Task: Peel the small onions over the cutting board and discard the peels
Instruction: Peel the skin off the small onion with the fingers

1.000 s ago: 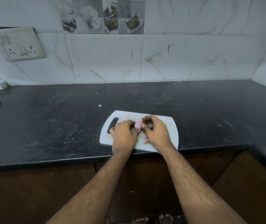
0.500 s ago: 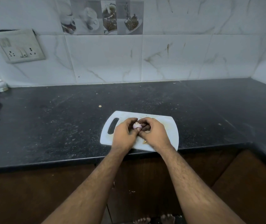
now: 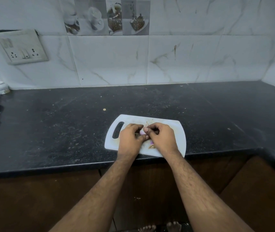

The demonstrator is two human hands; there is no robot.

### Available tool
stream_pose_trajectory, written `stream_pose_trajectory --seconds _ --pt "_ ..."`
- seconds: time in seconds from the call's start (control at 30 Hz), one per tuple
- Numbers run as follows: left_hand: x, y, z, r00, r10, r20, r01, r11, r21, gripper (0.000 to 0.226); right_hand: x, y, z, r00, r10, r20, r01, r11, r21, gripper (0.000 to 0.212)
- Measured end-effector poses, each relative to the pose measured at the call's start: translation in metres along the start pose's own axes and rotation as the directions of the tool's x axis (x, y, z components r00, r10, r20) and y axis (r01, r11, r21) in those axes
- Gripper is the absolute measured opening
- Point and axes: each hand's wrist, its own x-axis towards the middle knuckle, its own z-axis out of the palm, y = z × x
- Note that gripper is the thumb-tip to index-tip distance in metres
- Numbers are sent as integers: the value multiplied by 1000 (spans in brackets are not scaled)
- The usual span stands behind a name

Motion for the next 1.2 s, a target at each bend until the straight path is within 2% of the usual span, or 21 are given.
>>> stream_pose_trajectory --seconds 0.17,0.43,0.83,0.97,1.1,1.2 --pt "0 1 0 1000 -26 -5 26 1000 0 30 2 1 0 999 29 -43 -31 998 -47 21" --pt "0 0 1 1000 -22 17 22 1000 10 26 -1 0 2 996 -71 -45 65 988 -138 14" --pt "-1 0 2 1000 12 11 -13 998 59 18 2 3 3 994 -63 94 81 977 -197 23" --pt "-1 -1 2 1000 -9 24 8 999 31 21 0 0 -2 1000 -24 -11 23 996 -88 24" --pt "-1 0 1 999 -30 15 30 999 33 25 2 5 -6 987 67 -147 -55 995 86 6" --pt "-2 2 0 1000 -8 19 8 1000 14 28 0 5 -2 991 -14 -134 10 999 -35 29"
